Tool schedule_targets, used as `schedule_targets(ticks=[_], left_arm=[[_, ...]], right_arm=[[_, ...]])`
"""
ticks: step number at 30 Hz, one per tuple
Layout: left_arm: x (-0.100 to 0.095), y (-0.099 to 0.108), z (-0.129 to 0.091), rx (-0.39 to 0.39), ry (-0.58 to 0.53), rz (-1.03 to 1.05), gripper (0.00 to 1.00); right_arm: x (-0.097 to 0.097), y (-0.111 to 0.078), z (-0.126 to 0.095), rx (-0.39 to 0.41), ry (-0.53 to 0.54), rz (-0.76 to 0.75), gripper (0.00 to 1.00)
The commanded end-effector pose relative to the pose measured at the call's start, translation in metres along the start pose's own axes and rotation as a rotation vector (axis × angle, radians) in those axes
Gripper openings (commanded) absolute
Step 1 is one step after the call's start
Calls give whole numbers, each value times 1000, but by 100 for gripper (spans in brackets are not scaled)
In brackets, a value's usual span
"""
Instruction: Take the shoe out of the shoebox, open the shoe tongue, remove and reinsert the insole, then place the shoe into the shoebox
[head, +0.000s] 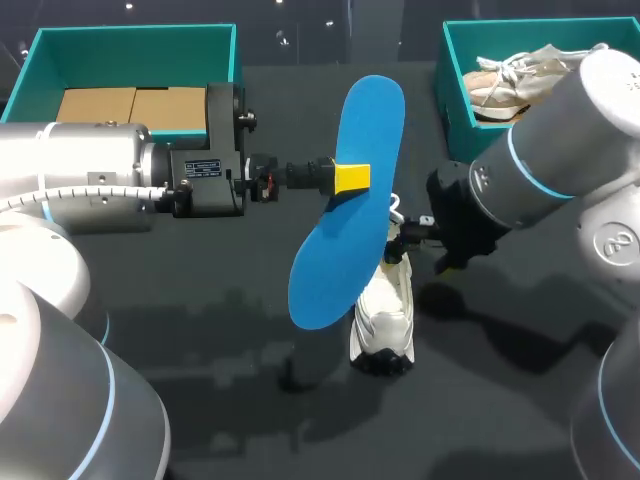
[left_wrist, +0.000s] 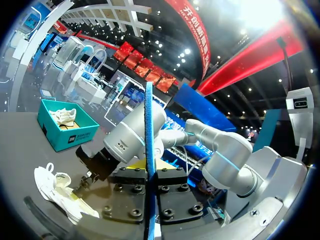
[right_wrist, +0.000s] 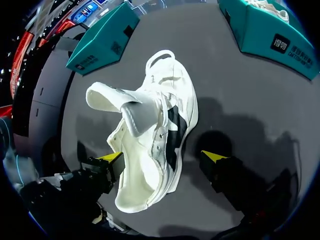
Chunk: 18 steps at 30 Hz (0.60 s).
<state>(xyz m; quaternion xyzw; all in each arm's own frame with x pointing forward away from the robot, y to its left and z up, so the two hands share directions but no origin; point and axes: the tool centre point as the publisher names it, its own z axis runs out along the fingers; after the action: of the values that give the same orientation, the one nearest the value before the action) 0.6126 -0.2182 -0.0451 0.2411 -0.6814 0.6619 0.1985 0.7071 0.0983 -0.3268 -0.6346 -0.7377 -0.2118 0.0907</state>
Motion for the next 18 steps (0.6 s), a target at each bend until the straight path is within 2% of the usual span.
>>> schedule_targets(ticks=[1,3,5,14,18], left_arm=[[1,2,0,5,0,1,0],[1,2,0,5,0,1,0],[1,2,0,5,0,1,0],[0,-2,-1,10,10,38,0],[-1,-10,-4,13,24,106,0]], right_arm=[[-4,-5,-2,-8,25,0,100],[-2,-2,-5,-20,67,-23,100],[-1,3,-15,-14,72,-15,100],[-2,18,-56,6,243,-7,100],[-3,23,-66,8,252,4,100]])
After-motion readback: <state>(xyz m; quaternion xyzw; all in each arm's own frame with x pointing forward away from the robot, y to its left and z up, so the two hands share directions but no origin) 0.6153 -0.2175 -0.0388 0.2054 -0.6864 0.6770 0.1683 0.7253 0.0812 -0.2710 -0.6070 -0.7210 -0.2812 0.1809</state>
